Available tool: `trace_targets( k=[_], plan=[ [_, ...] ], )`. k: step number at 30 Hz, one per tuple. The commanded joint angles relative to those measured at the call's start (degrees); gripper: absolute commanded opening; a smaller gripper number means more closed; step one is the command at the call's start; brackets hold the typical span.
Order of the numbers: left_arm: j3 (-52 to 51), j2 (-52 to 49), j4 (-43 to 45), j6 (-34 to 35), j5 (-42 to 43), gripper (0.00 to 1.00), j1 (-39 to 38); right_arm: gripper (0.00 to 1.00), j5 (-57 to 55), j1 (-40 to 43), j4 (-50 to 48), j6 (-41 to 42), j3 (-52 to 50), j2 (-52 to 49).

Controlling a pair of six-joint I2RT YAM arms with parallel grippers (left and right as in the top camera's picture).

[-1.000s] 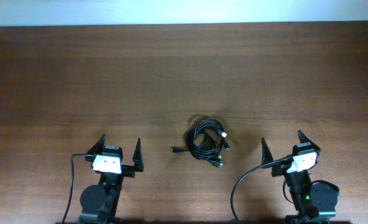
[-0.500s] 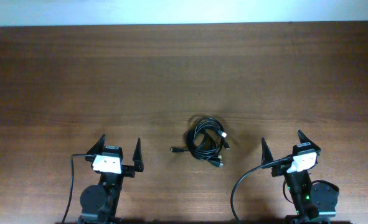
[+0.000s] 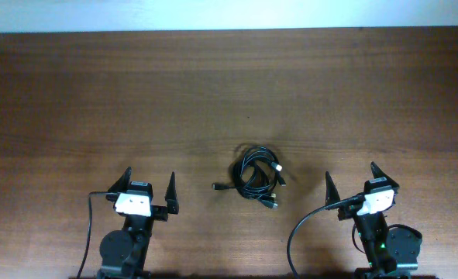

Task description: Untangle cables

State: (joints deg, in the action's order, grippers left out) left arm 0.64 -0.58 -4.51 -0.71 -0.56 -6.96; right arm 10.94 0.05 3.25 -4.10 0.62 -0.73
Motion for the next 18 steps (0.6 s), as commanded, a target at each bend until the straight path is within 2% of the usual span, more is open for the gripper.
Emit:
trace_targets(
  k=[1,10,14,18],
  plan=[
    [0.07,0.28,-0.37,-1.05,0.85,0.99,0.31,0.99,-0.92,-0.42,0.44,0.02,-0.31,0.52],
    [4.17,-0.2,-3.61,-1.05,-1.18,0.99,0.37,0.99,-0.9,-0.44,0.44,0.02,-0.31,0.52],
    [7.85,-4.11,-8.26,-1.05,-1.97,0.99,0.37,0.99,-0.92,-0.44,0.44,0.02,-0.31,0.52],
    [12.52,-10.54,-8.74,-1.05,-1.38,0.99,0.37,0.99,-0.92,-0.42,0.44,0.02,-0.31,0.52]
  ],
)
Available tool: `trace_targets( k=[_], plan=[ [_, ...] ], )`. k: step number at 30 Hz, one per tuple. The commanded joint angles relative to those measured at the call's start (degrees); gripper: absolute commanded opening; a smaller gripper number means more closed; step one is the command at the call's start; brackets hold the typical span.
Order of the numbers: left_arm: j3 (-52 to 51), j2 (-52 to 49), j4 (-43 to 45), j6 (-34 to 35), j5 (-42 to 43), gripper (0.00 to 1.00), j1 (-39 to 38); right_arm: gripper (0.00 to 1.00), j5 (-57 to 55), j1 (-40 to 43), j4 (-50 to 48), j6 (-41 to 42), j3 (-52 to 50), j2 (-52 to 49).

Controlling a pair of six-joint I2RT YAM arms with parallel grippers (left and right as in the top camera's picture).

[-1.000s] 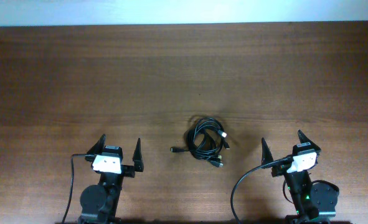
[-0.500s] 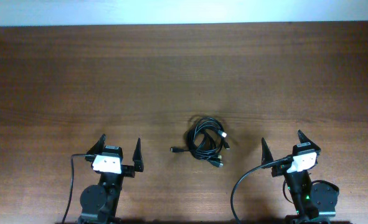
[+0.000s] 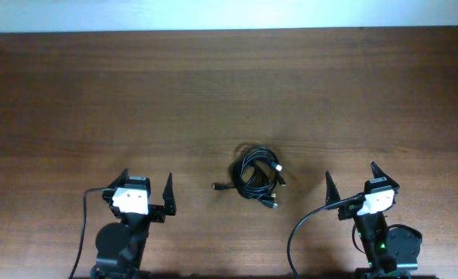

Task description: Untangle cables

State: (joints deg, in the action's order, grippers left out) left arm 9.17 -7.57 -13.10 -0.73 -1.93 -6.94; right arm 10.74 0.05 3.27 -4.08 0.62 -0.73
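Observation:
A tangled bundle of black cables (image 3: 254,175) lies on the brown wooden table near its front middle, with plug ends sticking out at its left and lower right. My left gripper (image 3: 142,184) stands open at the front left, well to the left of the bundle, nothing between its fingers. My right gripper (image 3: 350,177) is open at the front right, to the right of the bundle, also holding nothing.
The wooden table (image 3: 213,85) stretches far back to a pale wall edge. Each arm's own black supply cable hangs off its base at the front edge.
My left gripper has shifted slightly to the left and turned a little. The cable bundle and the right gripper are where they were.

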Motion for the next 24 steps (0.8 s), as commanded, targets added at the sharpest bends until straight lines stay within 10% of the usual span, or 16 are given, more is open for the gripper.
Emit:
trace_targets(
  k=[1,16,24],
  plan=[
    [5.2,-5.25,-0.61,-1.03,1.07,0.99,0.35,0.99,-0.7,-0.44,0.42,0.0,-0.31,0.52],
    [28.28,-43.47,-5.66,-6.21,24.63,0.99,0.35,0.99,-0.7,-0.44,0.42,0.0,-0.31,0.52],
    [48.06,-58.27,-29.33,-19.63,31.78,0.99,0.33,0.99,-0.72,-0.42,0.42,0.0,-0.31,0.52]
  ],
)
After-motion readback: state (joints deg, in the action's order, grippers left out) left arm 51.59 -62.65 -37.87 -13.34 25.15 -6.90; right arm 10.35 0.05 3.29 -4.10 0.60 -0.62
